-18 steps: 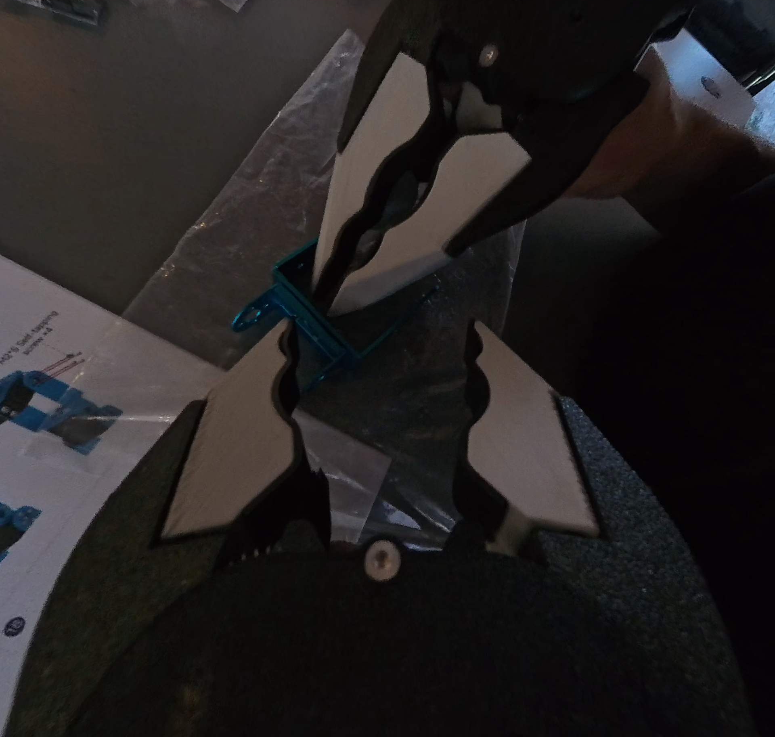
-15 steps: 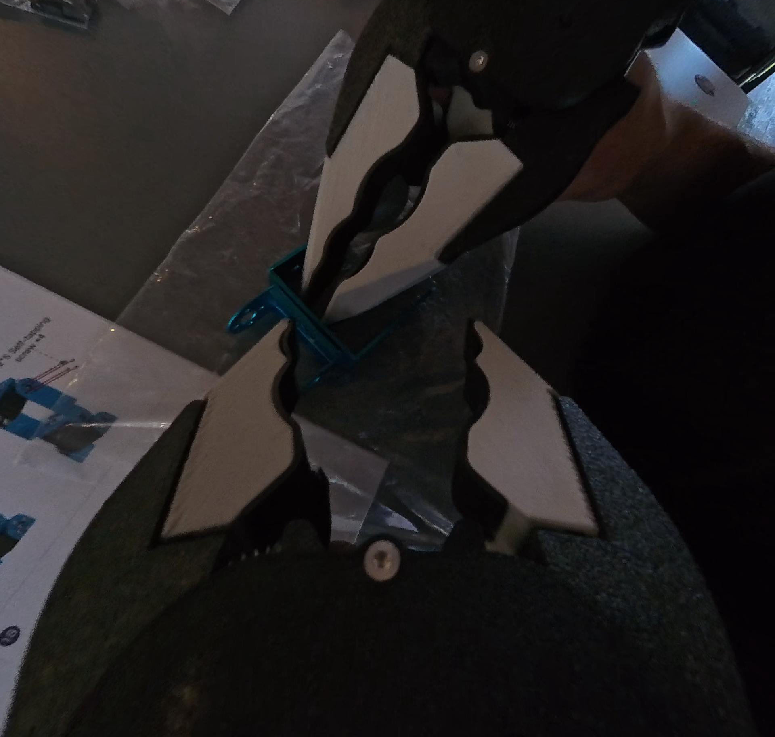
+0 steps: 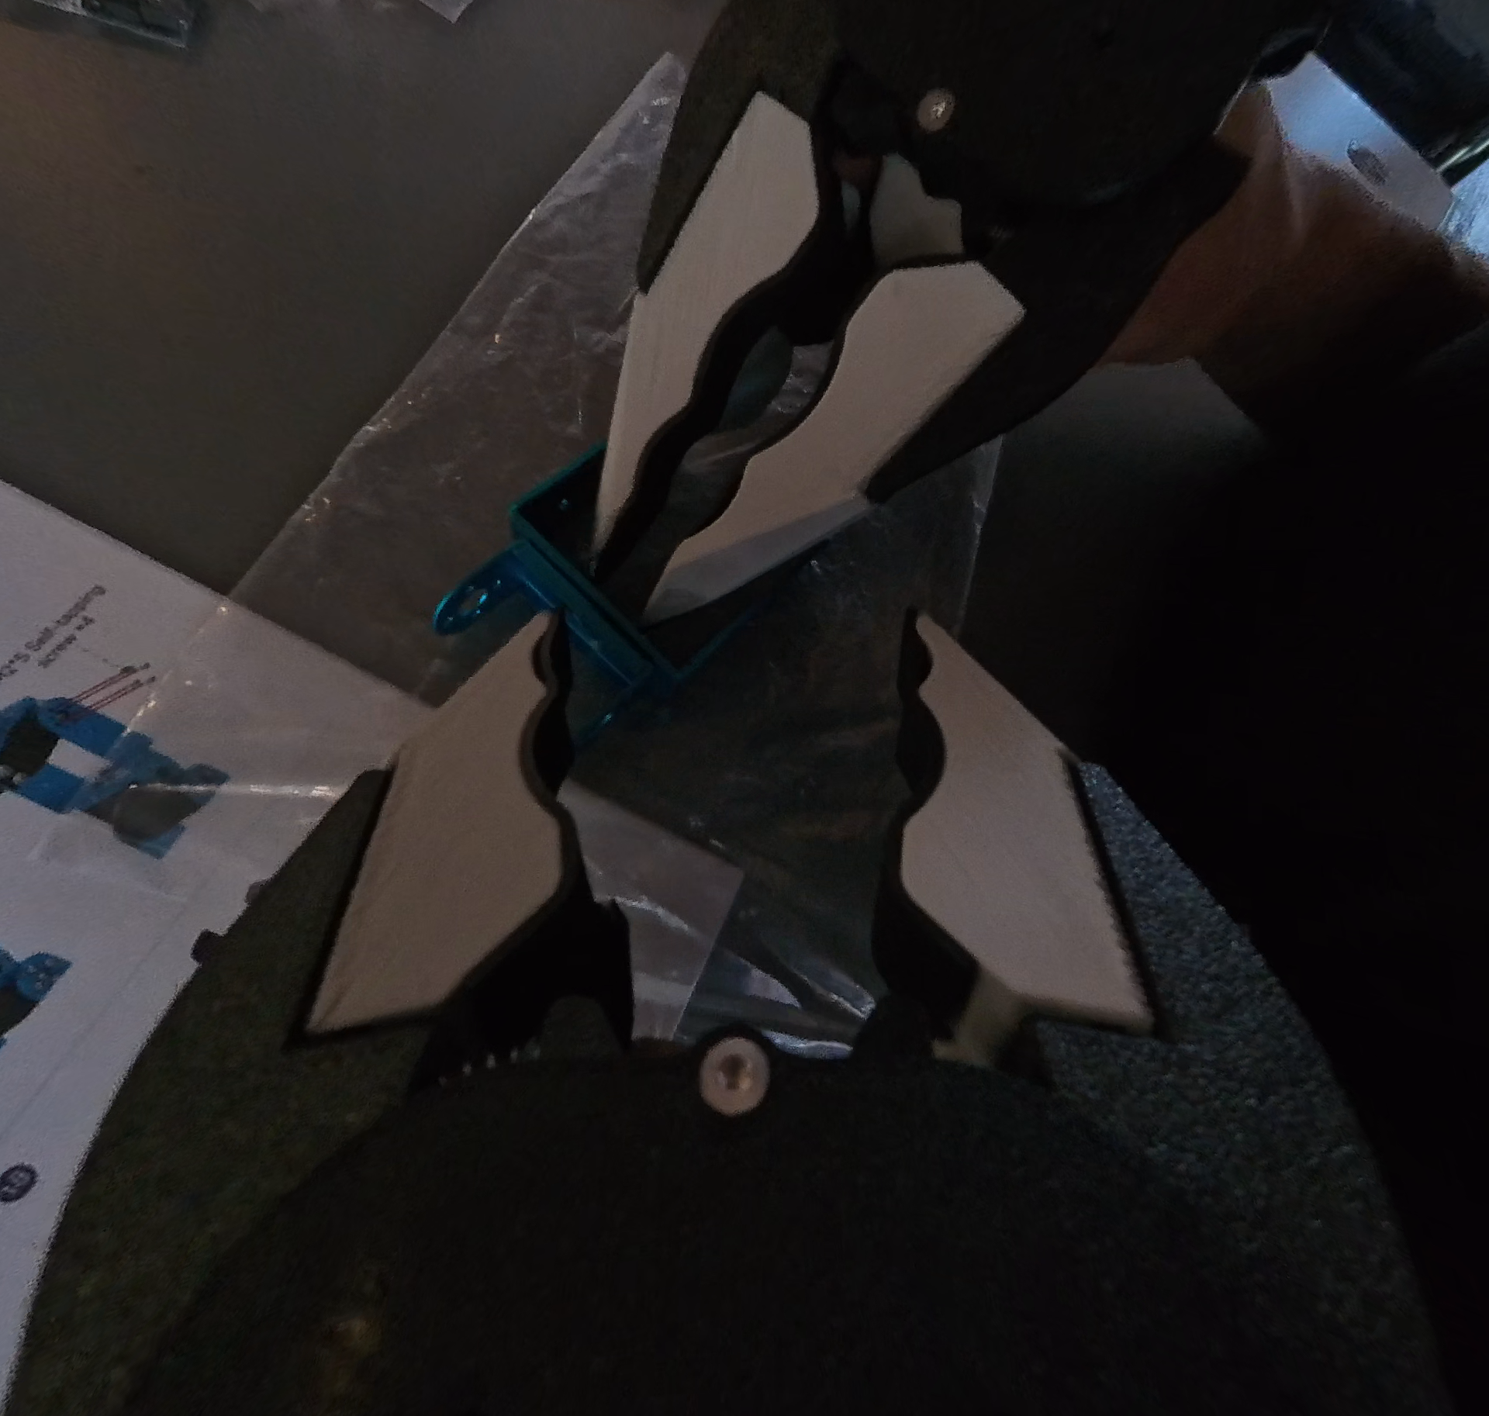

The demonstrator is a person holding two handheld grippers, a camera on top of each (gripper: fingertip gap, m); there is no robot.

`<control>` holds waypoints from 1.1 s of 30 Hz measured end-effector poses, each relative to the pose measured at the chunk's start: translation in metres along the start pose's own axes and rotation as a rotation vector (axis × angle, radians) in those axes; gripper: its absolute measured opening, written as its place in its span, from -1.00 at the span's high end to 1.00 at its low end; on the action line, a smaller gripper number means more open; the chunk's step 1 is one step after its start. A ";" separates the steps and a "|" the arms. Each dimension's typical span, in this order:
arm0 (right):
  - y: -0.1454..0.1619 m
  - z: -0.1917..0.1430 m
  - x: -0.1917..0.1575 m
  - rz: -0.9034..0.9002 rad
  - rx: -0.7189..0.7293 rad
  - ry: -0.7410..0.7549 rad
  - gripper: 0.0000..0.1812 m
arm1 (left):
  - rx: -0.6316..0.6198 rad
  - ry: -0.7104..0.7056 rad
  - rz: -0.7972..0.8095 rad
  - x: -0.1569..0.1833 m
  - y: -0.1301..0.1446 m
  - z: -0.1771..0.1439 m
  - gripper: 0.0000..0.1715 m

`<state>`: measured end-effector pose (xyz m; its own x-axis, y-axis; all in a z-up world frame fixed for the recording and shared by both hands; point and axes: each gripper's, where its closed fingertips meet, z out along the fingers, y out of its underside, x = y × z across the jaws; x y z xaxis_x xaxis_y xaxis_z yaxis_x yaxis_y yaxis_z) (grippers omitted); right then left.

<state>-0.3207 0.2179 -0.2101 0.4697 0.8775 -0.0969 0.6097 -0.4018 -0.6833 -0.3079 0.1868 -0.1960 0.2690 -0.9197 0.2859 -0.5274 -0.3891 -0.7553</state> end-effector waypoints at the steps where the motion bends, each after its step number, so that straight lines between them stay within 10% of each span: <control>1: 0.002 0.000 0.000 -0.004 -0.012 -0.006 0.87 | 0.001 -0.001 -0.001 0.000 0.001 0.000 0.04; 33: 0.009 0.001 -0.007 -0.138 -0.148 -0.067 1.00 | 0.050 -0.016 0.009 0.002 0.000 -0.009 0.05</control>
<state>-0.3197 0.2086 -0.2163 0.3346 0.9404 -0.0613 0.7544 -0.3063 -0.5805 -0.3146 0.1841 -0.1901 0.2778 -0.9219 0.2701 -0.4891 -0.3777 -0.7862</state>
